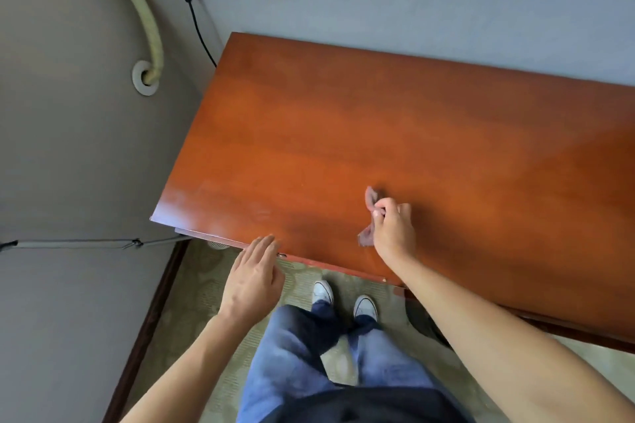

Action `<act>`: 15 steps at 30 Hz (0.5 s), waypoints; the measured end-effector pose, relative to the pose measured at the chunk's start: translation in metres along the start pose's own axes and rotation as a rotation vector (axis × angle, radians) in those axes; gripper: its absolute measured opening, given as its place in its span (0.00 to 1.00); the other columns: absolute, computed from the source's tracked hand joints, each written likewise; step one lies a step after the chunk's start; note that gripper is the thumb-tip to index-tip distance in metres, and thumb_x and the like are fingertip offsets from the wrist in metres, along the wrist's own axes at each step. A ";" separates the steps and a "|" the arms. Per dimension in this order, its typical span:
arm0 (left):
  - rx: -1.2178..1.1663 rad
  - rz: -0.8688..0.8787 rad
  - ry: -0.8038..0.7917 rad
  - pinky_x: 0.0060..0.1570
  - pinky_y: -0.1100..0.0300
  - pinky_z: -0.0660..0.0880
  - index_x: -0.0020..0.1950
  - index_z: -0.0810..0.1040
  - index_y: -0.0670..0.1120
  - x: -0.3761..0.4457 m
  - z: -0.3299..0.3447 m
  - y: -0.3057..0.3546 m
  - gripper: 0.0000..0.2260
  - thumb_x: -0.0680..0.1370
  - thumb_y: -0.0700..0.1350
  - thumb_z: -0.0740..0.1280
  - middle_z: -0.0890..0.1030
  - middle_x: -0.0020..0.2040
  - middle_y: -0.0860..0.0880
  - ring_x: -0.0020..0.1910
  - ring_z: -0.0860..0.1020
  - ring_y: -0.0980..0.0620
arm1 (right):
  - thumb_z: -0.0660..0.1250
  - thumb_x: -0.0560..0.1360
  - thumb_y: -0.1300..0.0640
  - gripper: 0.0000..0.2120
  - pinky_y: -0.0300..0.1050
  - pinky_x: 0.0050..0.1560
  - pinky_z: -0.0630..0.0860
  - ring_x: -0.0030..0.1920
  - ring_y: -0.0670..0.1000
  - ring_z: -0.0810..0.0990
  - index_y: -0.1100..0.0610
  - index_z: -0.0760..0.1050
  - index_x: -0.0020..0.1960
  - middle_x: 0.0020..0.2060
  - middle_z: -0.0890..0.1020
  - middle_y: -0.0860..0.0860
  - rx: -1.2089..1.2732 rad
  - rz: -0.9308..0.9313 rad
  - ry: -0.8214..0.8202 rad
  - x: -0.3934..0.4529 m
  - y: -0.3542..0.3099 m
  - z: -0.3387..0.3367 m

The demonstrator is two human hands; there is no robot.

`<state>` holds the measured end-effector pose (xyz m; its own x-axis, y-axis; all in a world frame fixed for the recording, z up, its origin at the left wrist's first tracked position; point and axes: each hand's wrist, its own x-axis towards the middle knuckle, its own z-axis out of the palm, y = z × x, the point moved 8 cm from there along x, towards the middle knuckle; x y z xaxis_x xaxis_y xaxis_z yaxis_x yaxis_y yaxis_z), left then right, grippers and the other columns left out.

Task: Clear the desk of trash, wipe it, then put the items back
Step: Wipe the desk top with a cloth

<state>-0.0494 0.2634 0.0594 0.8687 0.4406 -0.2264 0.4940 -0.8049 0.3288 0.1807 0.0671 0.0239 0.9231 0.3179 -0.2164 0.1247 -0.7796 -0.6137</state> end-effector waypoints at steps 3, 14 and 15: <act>0.035 -0.014 -0.022 0.72 0.44 0.71 0.72 0.76 0.42 0.002 -0.004 -0.001 0.28 0.75 0.47 0.53 0.76 0.72 0.43 0.73 0.73 0.41 | 0.59 0.84 0.54 0.06 0.55 0.44 0.78 0.40 0.65 0.79 0.54 0.73 0.57 0.52 0.70 0.55 -0.089 -0.003 -0.014 0.013 -0.006 0.015; 0.060 0.117 -0.105 0.80 0.48 0.54 0.81 0.63 0.46 0.048 -0.047 -0.073 0.30 0.78 0.46 0.58 0.63 0.82 0.47 0.82 0.58 0.45 | 0.63 0.77 0.64 0.12 0.47 0.50 0.74 0.53 0.53 0.76 0.53 0.75 0.58 0.55 0.72 0.48 -0.046 -0.243 -0.163 -0.011 -0.159 0.150; 0.050 0.139 -0.112 0.80 0.49 0.55 0.81 0.62 0.46 0.052 -0.051 -0.082 0.30 0.78 0.45 0.58 0.63 0.82 0.47 0.82 0.58 0.45 | 0.62 0.77 0.66 0.12 0.43 0.49 0.72 0.52 0.52 0.77 0.54 0.76 0.56 0.53 0.72 0.47 -0.034 -0.266 -0.210 -0.028 -0.168 0.161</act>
<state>-0.0431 0.3724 0.0671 0.9173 0.2794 -0.2837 0.3650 -0.8747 0.3189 0.0752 0.2761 0.0107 0.7618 0.6142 -0.2060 0.3662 -0.6706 -0.6452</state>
